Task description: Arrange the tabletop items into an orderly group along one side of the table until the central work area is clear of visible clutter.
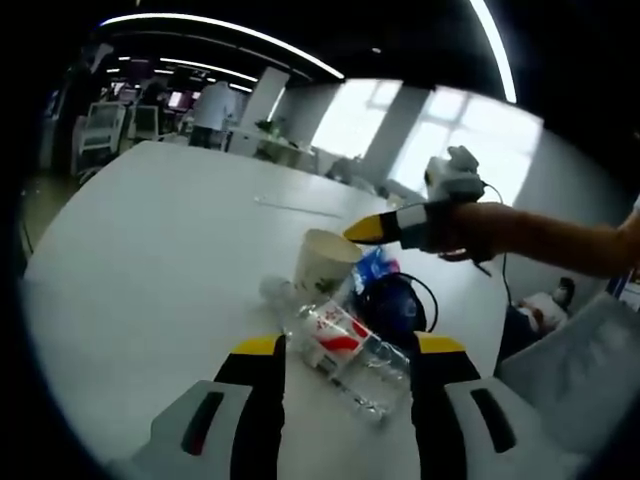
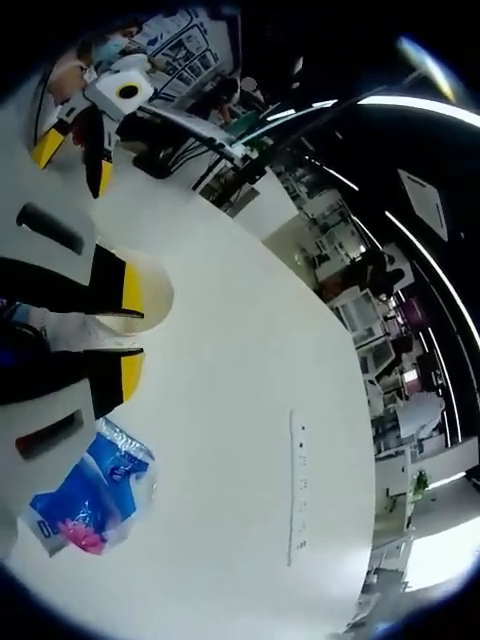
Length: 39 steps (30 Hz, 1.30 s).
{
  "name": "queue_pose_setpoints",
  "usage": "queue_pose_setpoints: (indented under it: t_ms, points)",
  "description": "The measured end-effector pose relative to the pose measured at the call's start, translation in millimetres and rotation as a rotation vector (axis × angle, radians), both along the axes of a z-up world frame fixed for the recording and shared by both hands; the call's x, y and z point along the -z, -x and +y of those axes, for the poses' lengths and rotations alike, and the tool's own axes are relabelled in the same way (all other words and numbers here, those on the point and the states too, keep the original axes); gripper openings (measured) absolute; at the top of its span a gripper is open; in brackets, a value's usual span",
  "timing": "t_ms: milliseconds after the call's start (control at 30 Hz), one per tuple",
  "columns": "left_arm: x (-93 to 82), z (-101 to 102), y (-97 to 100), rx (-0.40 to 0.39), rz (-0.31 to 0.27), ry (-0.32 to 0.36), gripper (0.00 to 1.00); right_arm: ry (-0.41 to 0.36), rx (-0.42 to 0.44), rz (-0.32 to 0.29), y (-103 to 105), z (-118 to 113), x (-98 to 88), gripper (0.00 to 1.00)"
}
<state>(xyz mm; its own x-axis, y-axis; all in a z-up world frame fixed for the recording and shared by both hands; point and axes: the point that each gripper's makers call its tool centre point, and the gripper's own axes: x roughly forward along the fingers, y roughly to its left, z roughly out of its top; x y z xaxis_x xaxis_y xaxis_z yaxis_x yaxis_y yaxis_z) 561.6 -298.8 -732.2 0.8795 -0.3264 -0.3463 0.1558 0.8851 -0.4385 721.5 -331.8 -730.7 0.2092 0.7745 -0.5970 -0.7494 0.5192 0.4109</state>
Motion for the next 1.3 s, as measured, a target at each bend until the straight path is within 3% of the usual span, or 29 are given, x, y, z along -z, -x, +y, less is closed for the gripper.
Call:
queue_pose_setpoints:
  t_ms: [600,833,1000,1300]
  points:
    - [-10.5,4,16.1,-0.023,0.004,0.004,0.64,-0.013,-0.018,-0.013,20,-14,-12.9,0.26]
    - [-19.8,1,20.3,-0.024,-0.004,0.002,0.71,0.000,-0.034,-0.024,31,-23,-15.2,0.38]
    - [-24.6,-2,22.5,-0.031,-0.005,-0.004,0.84,-0.001,-0.036,-0.016,39,-32,-17.2,0.47]
    - [-31.6,-7,24.4,-0.008,0.005,-0.004,0.92,0.004,-0.062,0.008,54,-45,-19.7,0.59]
